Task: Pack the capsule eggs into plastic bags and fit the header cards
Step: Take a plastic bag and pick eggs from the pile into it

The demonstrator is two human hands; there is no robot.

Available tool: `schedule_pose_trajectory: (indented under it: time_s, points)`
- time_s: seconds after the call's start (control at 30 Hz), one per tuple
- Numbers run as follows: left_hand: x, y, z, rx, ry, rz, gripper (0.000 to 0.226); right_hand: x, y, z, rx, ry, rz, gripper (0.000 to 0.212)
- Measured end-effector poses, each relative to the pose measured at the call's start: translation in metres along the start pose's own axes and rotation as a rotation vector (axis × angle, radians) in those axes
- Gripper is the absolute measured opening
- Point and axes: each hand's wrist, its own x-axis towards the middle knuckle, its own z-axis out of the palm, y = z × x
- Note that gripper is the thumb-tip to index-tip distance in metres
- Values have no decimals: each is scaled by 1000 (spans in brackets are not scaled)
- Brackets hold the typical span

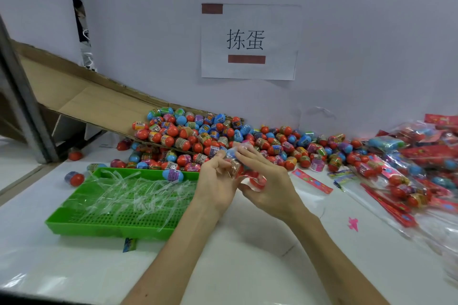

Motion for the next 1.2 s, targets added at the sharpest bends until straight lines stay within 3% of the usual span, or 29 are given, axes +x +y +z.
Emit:
schedule_pose_trajectory:
  time_s: [0.03, 0.07, 0.17, 0.3, 0.53, 0.6, 0.7, 0.8, 0.87, 0.97, 1.03, 1.2]
  points:
    - [1, 0, -2, -2, 17, -1, 75, 0, 0, 1, 2, 19, -17, 76]
    - [1, 1, -2, -2, 14, 1, 59, 1, 0, 1, -8, 41, -37, 75]
    - [2, 4, -2, -55, 35, -5, 77, 2, 0, 0, -100, 123, -99, 66]
    - [-2, 7, 2, -51, 16, -25, 31, 3, -2, -1, -198, 210, -119, 57]
    - [-1, 5, 7, 11, 69, 6, 26, 3, 2, -2, -199, 354, -110, 33]
    - [1, 3, 6, 26, 82, 39, 14, 2, 5, -6, -171, 323, -89, 34]
    - [1, 1, 5, 42, 117, 71, 18, 2, 3, -9, 11, 258, 45, 40]
    - [1, 1, 4, 112, 137, 119, 30, 6, 1, -15, 245, 339, 303, 31]
    - [1, -2, 5, 165, 102, 162, 37, 10, 2, -20, 437, 301, 496, 28]
    - [-1, -8, 7, 245, 45, 174, 38, 12, -1, -19, 729, 138, 761, 55]
    - [-2, -11, 7, 313, 16, 175, 37, 11, -3, -15, 771, 98, 807, 59]
    - [-4, -12, 9, 308, -57, 138, 38, 10, -5, -15, 950, 203, 885, 46]
